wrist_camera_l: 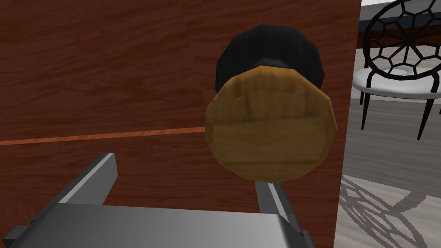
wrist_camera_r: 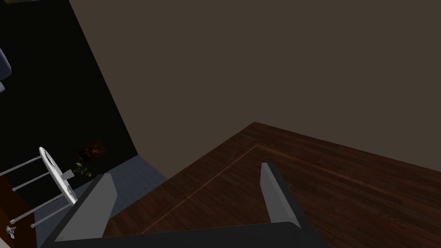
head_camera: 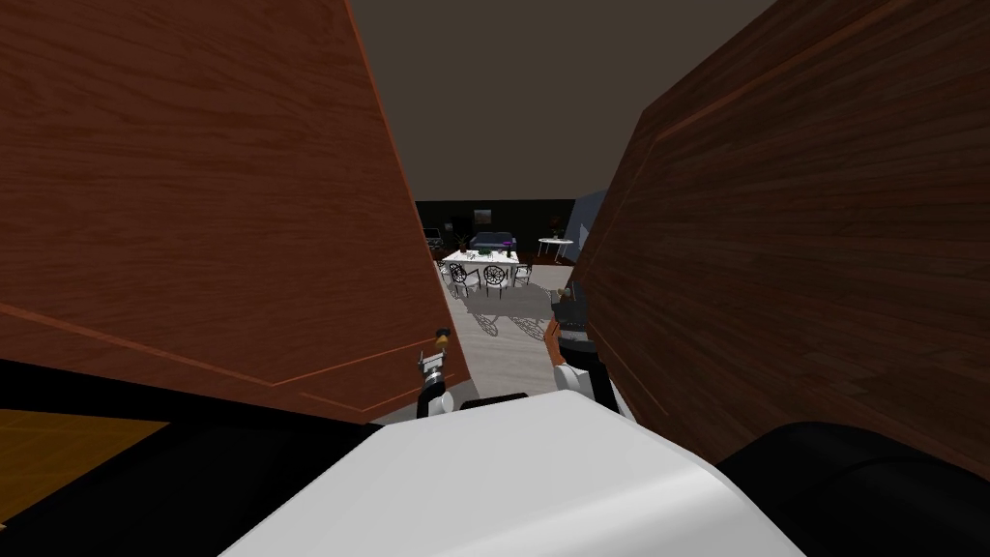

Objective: Push the door open

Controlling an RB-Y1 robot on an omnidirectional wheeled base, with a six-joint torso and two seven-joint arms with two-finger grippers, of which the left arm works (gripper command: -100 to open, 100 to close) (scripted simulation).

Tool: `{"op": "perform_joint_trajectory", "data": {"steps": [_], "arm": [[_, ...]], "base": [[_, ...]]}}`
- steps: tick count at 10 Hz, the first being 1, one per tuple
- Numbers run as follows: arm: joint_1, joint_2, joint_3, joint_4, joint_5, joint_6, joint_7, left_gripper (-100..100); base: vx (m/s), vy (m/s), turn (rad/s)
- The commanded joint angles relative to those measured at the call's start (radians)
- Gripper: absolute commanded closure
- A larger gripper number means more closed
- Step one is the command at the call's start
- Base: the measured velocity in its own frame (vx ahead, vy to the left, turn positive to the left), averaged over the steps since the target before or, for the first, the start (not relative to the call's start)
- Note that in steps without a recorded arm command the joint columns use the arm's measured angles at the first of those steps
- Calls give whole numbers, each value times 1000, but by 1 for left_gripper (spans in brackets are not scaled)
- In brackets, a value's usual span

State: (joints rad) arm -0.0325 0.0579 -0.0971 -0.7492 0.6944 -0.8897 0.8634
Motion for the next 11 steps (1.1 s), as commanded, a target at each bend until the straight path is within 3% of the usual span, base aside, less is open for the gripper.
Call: {"op": "perform_joint_trajectory", "data": {"steps": [1, 3, 6, 9, 10, 11], "arm": [[-38, -23, -21, 22, -10, -30, 19, -100], [-38, -23, -21, 22, -10, -30, 19, -100], [-39, -36, -33, 16, 21, -29, 78, -100], [-39, -36, -33, 16, 21, -29, 78, -100], [-39, -36, -33, 23, 21, -29, 78, -100], [-39, -36, -33, 65, 21, -29, 78, -100]], "base": [[-14, 11, 7], [-4, 6, -10], [-28, 10, -38], [-23, 2, 4], [-2, -6, 3], [18, -11, -53]]}}
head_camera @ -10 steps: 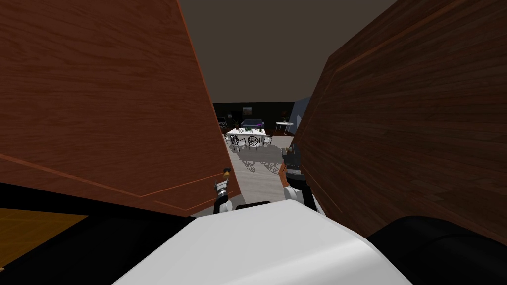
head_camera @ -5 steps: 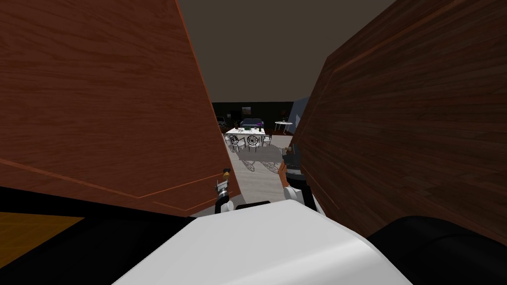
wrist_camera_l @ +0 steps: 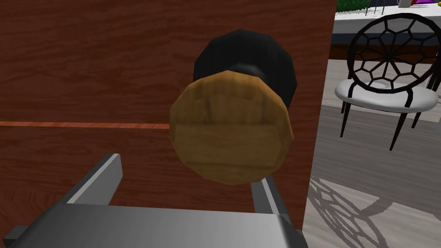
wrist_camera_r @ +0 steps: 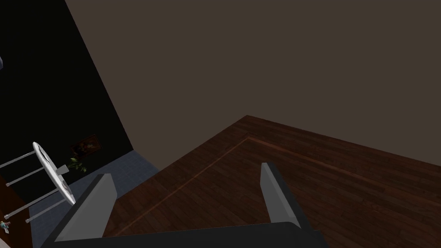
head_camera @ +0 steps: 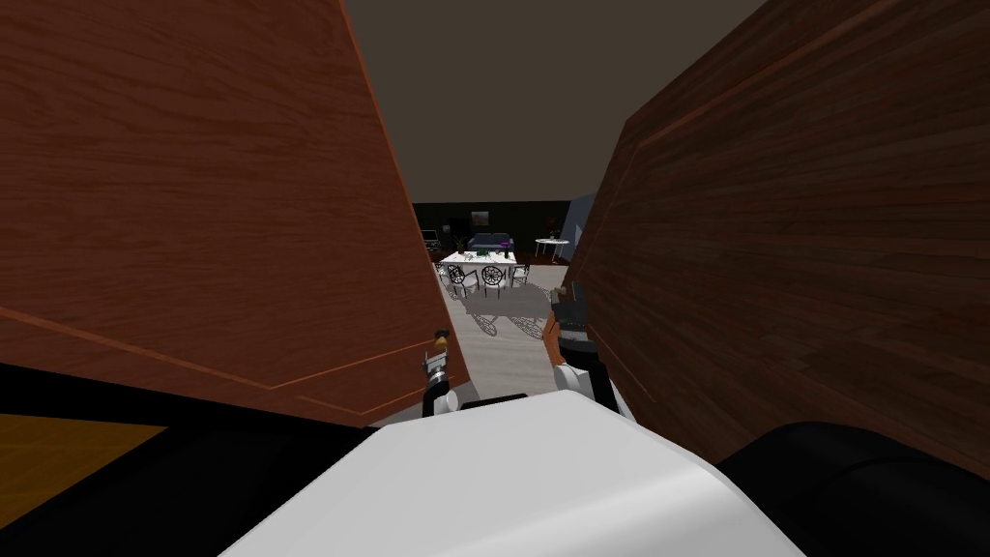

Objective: Push the door open

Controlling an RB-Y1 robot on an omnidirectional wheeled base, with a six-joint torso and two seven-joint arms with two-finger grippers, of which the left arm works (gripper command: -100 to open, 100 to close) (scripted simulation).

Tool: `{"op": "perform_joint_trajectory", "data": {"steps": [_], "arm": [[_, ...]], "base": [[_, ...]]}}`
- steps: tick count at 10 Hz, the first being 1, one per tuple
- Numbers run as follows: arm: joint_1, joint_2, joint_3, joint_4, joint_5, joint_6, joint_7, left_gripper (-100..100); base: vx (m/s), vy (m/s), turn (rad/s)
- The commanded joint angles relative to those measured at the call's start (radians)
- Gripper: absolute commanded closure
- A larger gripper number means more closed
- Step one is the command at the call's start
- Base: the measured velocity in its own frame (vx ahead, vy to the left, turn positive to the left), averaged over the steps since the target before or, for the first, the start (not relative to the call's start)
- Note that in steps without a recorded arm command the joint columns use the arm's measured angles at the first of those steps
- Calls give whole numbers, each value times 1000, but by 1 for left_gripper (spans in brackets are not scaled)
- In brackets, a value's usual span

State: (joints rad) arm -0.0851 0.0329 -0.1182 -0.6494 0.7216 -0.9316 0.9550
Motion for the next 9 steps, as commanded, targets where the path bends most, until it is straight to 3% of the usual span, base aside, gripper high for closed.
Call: {"op": "perform_joint_trajectory", "data": {"steps": [1, 2, 3, 4, 8, 9], "arm": [[14, -11, -12, -50, -7, 13, -13, -100], [14, -11, -12, -46, -7, 13, -13, -100], [14, -11, -12, -74, -7, 13, -13, -100], [13, -22, -21, -89, 18, 13, 34, -100], [12, -37, -32, -95, 47, 14, 93, -100], [10, -33, -29, -90, 43, 11, 83, -100]], "base": [[16, -38, -85], [5, -42, -22], [-6, -24, 18], [-47, 9, -40], [-49, 25, -43], [-16, 4, -8]]}}
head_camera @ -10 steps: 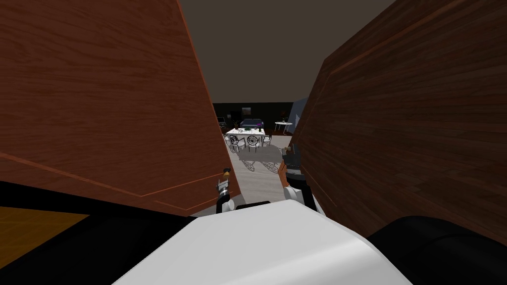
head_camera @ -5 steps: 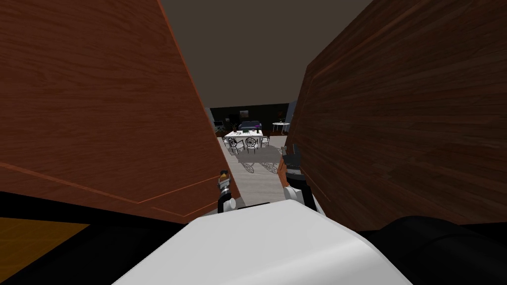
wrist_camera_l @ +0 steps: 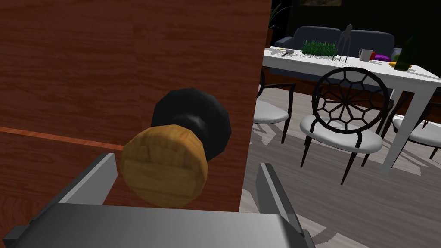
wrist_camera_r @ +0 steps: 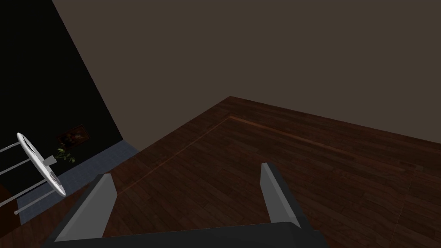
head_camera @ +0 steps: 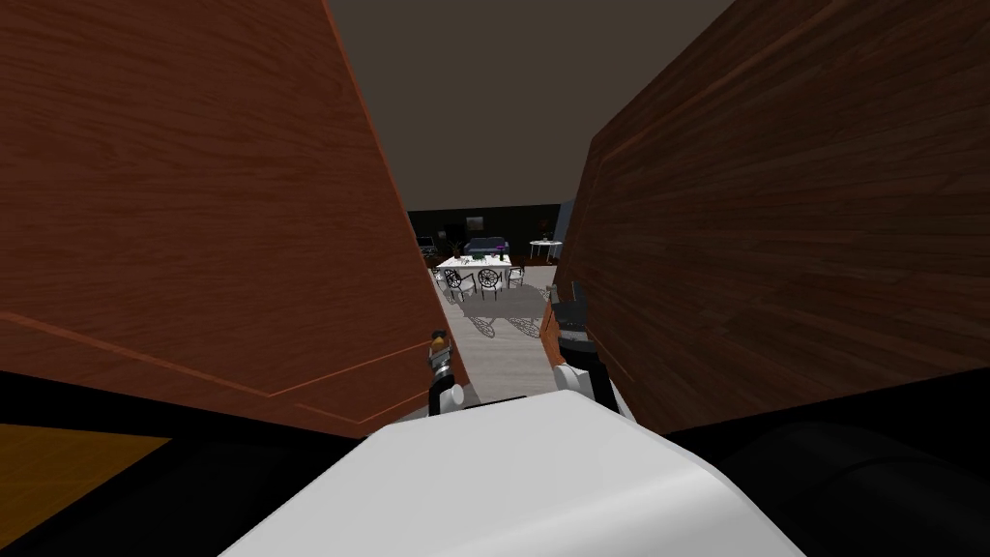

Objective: Push the door open

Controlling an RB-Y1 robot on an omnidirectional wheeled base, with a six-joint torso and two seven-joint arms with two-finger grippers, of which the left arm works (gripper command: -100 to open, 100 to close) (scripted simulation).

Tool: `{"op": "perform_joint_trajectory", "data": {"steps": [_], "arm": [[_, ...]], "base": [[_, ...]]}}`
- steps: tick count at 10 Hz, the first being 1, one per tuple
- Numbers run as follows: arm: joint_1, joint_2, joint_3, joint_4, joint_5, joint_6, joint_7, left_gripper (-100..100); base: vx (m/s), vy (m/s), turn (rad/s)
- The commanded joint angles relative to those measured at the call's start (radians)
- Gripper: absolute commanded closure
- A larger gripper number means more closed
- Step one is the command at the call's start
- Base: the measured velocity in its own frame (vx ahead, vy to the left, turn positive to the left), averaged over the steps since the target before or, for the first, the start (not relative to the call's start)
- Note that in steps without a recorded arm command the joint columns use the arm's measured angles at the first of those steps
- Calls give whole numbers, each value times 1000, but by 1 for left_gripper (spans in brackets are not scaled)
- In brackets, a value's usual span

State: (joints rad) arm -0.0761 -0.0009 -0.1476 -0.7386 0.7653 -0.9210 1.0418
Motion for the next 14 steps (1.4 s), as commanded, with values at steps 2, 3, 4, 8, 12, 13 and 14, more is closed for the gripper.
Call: {"op": "perform_joint_trajectory", "data": {"steps": [2, 3, 4, 8, 12, 13, 14], "arm": [[4, 18, -1, 2, 3, -7, 15, -100], [-4, 19, 0, 13, 2, -8, 12, -100], [-4, 19, 0, 13, 2, -8, 12, 100], [-4, 19, 0, 13, 2, -8, 12, 100], [-4, 41, 14, 16, 12, -10, 10, 100], [-6, 52, 24, 17, 20, -12, 8, 100], [-7, 58, 30, 18, 24, -13, 7, 100]], "base": [[71, 61, -19], [64, 56, -14], [-14, -8, 28], [-13, -8, 1], [95, 4, 9], [169, -5, 10], [209, -12, 24]]}}
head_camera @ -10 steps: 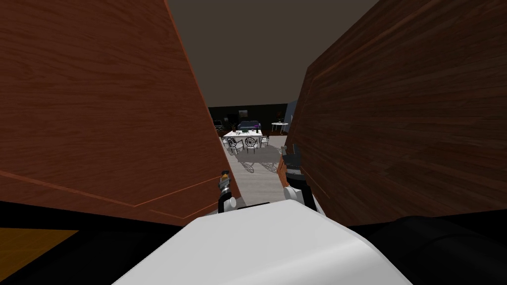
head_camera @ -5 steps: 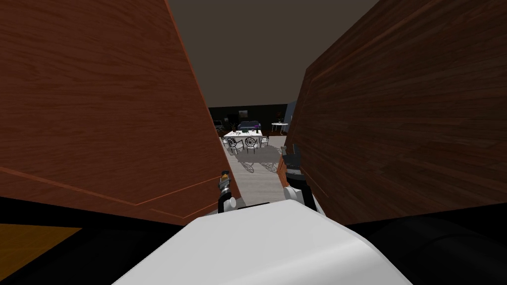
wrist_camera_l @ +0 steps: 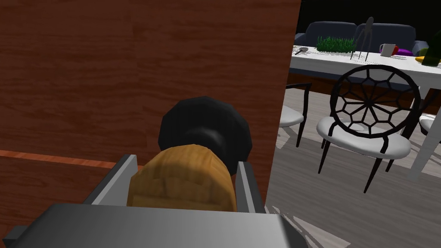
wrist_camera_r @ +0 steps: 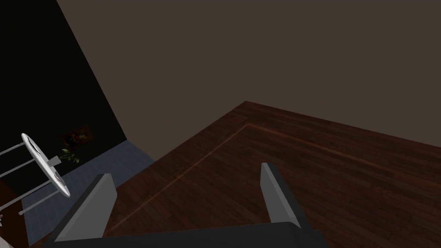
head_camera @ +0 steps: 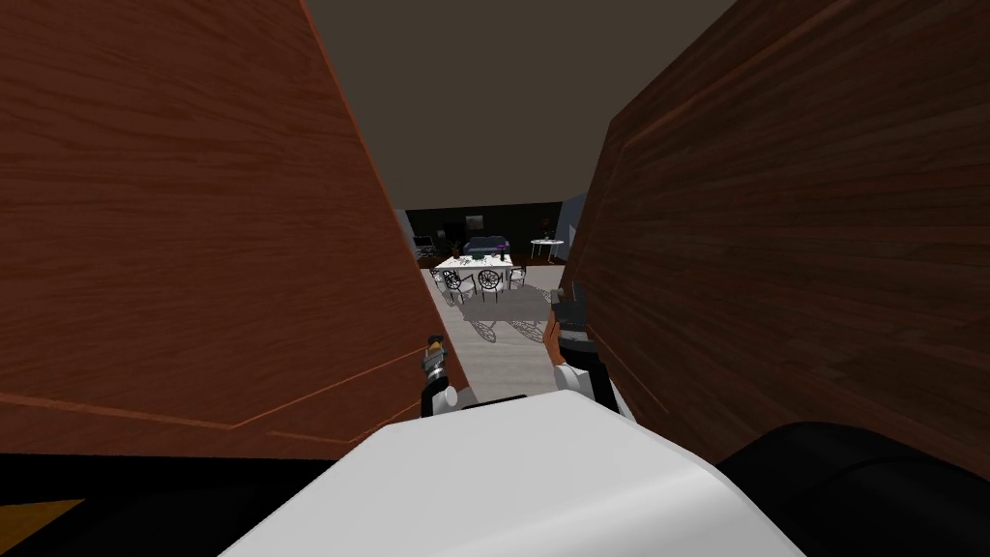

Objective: Push the door open

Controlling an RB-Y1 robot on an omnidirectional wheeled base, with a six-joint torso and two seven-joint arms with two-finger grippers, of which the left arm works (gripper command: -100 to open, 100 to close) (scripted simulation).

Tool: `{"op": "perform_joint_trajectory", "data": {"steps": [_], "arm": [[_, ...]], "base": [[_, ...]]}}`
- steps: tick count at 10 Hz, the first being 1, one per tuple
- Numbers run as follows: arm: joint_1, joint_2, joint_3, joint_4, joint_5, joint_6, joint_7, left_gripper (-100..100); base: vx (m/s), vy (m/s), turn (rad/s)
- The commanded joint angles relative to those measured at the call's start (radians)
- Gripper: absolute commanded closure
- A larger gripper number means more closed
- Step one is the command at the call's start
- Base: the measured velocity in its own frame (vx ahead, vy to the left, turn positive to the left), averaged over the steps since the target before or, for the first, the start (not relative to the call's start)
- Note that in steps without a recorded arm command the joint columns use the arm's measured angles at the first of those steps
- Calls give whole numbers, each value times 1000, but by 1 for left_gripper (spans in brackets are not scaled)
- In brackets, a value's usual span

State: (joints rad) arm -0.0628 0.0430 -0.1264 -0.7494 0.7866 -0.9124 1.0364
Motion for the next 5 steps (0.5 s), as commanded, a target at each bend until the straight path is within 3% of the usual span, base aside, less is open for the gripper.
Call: {"op": "perform_joint_trajectory", "data": {"steps": [1, 4, 5], "arm": [[-20, 14, 9, 29, 3, -21, 12, 100], [-23, 29, 29, 32, 18, -24, 9, 100], [-23, 29, 29, 32, 18, -24, 9, 100]], "base": [[133, 17, 22], [199, 13, 18], [61, 22, -13]]}}
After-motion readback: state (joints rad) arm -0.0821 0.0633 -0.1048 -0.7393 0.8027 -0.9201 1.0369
